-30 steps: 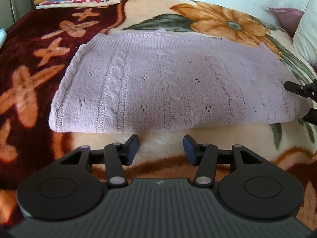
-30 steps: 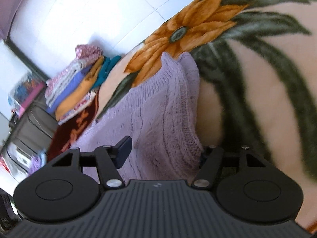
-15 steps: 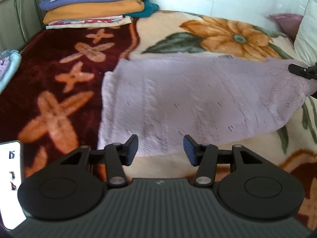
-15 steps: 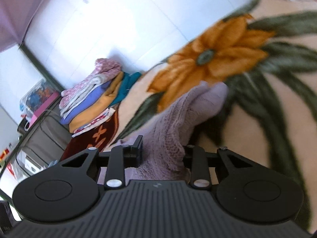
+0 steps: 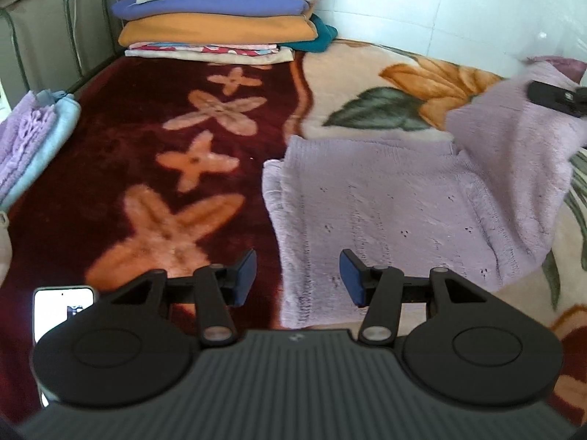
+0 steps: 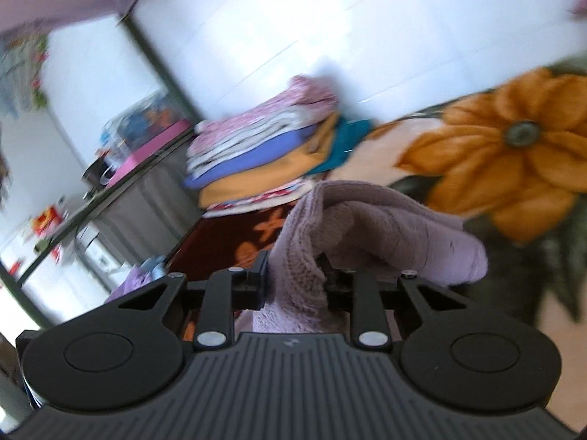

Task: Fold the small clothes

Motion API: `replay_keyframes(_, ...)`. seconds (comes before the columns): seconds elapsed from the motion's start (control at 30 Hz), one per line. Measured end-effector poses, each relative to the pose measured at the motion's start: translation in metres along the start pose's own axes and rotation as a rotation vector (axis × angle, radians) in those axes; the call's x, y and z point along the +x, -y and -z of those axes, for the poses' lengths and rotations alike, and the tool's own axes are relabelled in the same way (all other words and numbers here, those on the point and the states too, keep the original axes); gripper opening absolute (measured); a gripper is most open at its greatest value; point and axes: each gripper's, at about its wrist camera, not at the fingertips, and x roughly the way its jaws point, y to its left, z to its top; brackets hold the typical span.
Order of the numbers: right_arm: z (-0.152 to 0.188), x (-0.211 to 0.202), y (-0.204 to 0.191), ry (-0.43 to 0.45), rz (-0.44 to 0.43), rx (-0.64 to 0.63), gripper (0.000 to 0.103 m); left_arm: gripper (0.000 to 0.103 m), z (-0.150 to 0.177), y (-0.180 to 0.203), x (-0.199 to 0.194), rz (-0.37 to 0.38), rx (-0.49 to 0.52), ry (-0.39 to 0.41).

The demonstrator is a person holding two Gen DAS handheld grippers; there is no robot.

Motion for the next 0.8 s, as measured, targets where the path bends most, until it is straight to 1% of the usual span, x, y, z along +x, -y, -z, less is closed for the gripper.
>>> replay_keyframes(0.1,0.004,0.024,-0.033,-0.051,-0.033,-0.068,0.028,0.053,0.002,-0.01,-0.001,0.001,-0.023,0.005)
replay_keyframes(0.23,0.024,0.063,-0.072,-0.161,-0.067,-0.166,0.028,0.053,0.005,-0.027,-0.002,-0.016,-0.051,0.01)
replay_keyframes(0.33,0.052,0.096,-0.089,-0.267,-0.11,-0.202,0.025,0.053,0.009,-0.039,-0.001,-0.02,-0.067,0.008)
replay_keyframes(0.43,0.083,0.126,-0.1,-0.36,-0.104,-0.247,0.025,0.053,0.011,-0.048,0.002,-0.024,-0.084,0.0)
replay_keyframes(0.5,0.101,0.136,-0.103,-0.391,-0.091,-0.273,0.026,0.053,0.012,-0.052,0.003,-0.024,-0.088,-0.004)
replay_keyframes(0.53,0.108,0.135,-0.103,-0.39,-0.09,-0.278,0.029,0.053,0.012,-0.053,0.003,-0.023,-0.089,-0.003)
replay_keyframes(0.57,0.108,0.133,-0.104,-0.381,-0.095,-0.273,0.037,0.053,0.011,-0.055,0.003,-0.021,-0.092,0.0)
replay_keyframes(0.6,0.106,0.13,-0.105,-0.375,-0.1,-0.265,0.041,0.053,0.01,-0.056,0.003,-0.018,-0.098,0.007)
replay_keyframes(0.63,0.103,0.126,-0.105,-0.371,-0.111,-0.255,0.05,0.053,0.009,-0.057,0.003,-0.008,-0.105,0.018)
replay_keyframes(0.67,0.1,0.12,-0.106,-0.362,-0.13,-0.244,0.055,0.053,0.007,-0.058,0.003,0.003,-0.115,0.028)
replay_keyframes(0.73,0.091,0.107,-0.105,-0.343,-0.163,-0.224,0.059,0.053,0.001,-0.058,0.001,0.034,-0.141,0.051)
replay_keyframes(0.8,0.083,0.093,-0.1,-0.315,-0.165,-0.218,0.064,0.053,-0.007,-0.056,0.001,0.07,-0.159,0.069)
